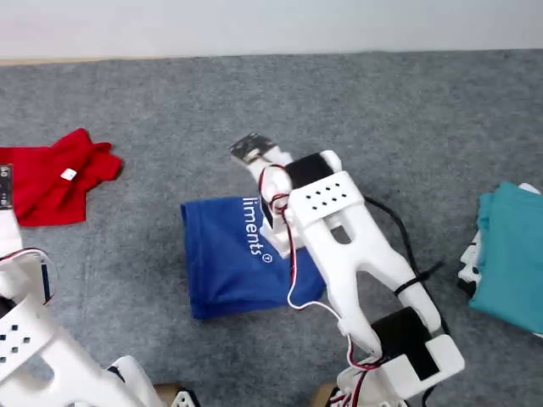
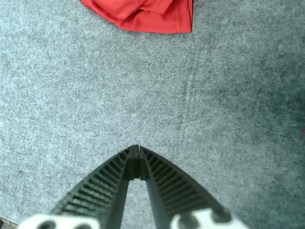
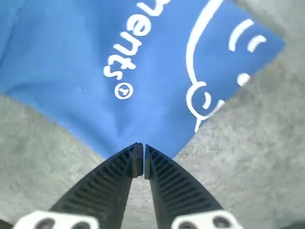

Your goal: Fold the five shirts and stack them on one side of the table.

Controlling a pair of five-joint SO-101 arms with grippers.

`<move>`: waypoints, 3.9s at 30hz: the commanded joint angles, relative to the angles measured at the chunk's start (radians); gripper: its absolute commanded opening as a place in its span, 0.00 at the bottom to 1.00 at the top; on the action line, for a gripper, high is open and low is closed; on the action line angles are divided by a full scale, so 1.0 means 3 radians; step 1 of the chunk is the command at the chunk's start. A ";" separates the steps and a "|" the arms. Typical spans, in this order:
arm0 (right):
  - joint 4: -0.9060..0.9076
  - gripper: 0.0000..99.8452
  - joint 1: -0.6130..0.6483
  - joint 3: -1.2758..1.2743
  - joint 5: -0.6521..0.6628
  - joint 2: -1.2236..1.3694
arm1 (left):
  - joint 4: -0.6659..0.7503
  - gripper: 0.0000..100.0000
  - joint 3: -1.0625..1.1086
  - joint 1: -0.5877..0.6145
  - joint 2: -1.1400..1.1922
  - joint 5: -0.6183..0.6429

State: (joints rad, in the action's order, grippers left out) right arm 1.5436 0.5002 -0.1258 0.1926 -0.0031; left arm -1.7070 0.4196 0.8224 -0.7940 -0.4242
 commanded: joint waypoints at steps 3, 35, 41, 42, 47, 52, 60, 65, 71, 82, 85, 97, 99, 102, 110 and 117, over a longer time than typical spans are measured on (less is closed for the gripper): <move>0.0090 0.08 -0.0013 0.0179 -0.0675 -0.0074 | -0.0046 0.00 -0.0018 -0.0010 -0.0051 0.0020; -0.0591 0.35 0.0330 0.0189 -0.2296 0.1189 | -0.0041 0.00 -0.0008 -0.0026 -0.0051 0.0020; -0.0586 0.34 0.0335 0.0189 -0.2291 0.1430 | -0.0036 0.00 -0.0008 -0.0026 -0.0046 0.0020; -0.0575 0.31 0.0335 0.0189 -0.2291 0.1445 | -0.0036 0.00 -0.0008 -0.0026 -0.0046 0.0020; -0.0565 0.08 0.0233 0.0189 -0.2199 0.1445 | -0.0031 0.00 -0.0008 -0.0026 -0.0046 0.0020; -0.0442 0.01 -0.0064 0.0286 -0.1831 0.1440 | -0.0031 0.00 -0.0008 -0.0026 -0.0046 0.0020; 0.0212 0.01 -0.0514 0.1095 -0.1309 0.1440 | -0.0031 0.00 -0.0008 -0.0026 -0.0046 0.0020; 0.0279 0.01 -0.0816 0.1555 -0.0568 0.1460 | -0.0031 0.00 -0.0013 -0.0026 -0.0046 0.0020; 0.0120 0.01 -0.1118 0.1780 0.0409 0.1476 | -0.0031 0.00 -0.0023 -0.0026 -0.0031 0.0015; -0.0775 0.01 -0.1491 0.1775 0.1877 0.1481 | -0.0031 0.00 -0.0023 -0.0026 -0.0041 0.0015; -0.0816 0.02 -0.1481 0.1775 0.1995 0.1481 | -0.0031 0.00 -0.0023 -0.0026 -0.0041 0.0015; -0.0719 0.23 -0.1465 0.2112 0.1345 0.1368 | -0.0031 0.00 -0.0008 -0.0026 -0.0041 0.0010; -0.0678 0.23 -0.1409 0.2256 0.0849 0.1337 | -0.0036 0.00 -0.0008 -0.0026 -0.0041 0.0010; -0.0575 0.23 -0.1353 0.2353 -0.0087 0.1266 | -0.0051 0.00 -0.0008 -0.0026 -0.0041 0.0005; -0.0064 0.23 -0.1138 0.2358 -0.2061 0.1271 | -0.0036 0.00 -0.0008 -0.0026 -0.0020 0.0005; 0.0269 0.23 -0.0990 0.2353 -0.2706 0.1312 | -0.0036 0.00 -0.0008 -0.0026 -0.0020 0.0000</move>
State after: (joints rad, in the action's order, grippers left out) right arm 1.5957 0.1872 0.5278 -0.5577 0.4496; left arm -1.7162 0.4212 0.8224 -0.7940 -0.4258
